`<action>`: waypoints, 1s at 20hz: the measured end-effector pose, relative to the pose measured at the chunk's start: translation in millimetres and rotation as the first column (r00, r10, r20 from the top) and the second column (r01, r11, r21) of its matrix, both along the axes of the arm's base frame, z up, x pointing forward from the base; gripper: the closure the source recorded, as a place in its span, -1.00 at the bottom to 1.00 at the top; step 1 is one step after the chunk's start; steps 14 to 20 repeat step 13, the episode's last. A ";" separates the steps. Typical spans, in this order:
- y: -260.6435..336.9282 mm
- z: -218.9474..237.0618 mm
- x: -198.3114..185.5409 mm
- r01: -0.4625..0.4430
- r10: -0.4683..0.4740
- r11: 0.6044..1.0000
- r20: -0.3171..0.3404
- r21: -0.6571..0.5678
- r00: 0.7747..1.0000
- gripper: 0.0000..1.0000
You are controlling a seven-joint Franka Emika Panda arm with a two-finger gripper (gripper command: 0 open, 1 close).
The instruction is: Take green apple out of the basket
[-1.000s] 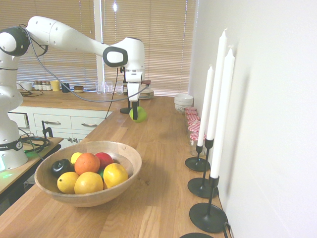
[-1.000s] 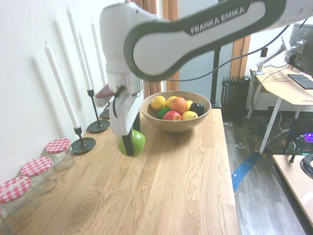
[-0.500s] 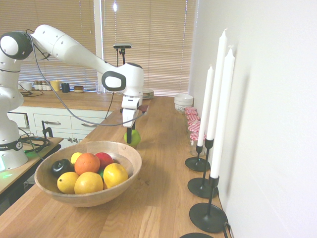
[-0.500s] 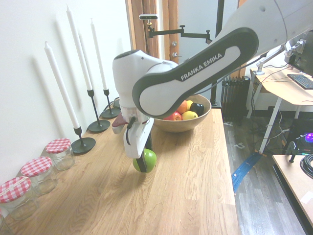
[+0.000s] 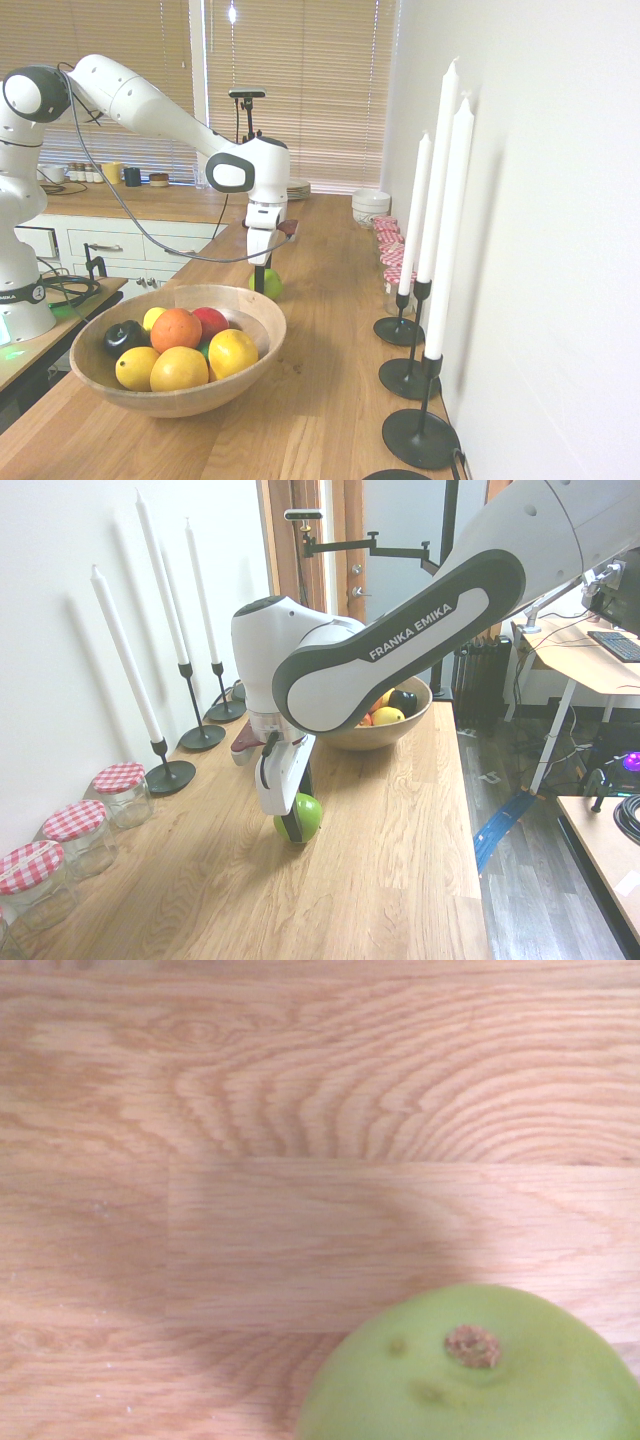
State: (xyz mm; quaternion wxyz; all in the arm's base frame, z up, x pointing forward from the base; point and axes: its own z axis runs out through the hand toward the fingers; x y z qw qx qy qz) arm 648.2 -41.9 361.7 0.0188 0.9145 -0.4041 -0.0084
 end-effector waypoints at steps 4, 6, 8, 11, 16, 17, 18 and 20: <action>0.4 -1.3 -0.6 0.000 0.000 1.000 -0.003 0.000 1.000 -1.00; 0.2 -2.8 -1.3 0.001 -0.001 1.000 -0.004 0.000 1.000 -1.00; -0.1 -3.1 -1.3 0.002 -0.002 1.000 -0.002 0.000 1.000 -1.00; -0.7 -2.7 -1.3 0.003 -0.003 1.000 0.001 0.000 1.000 -1.00; -0.8 -1.0 -1.3 0.004 -0.004 1.000 0.005 0.001 1.000 -1.00; -0.8 -1.0 -1.3 0.004 -0.004 1.000 0.005 0.001 1.000 -1.00; -0.8 -1.0 -1.3 0.004 -0.004 1.000 0.005 0.001 1.000 -1.00; -0.8 -1.0 -1.3 0.004 -0.004 1.000 0.005 0.001 1.000 -1.00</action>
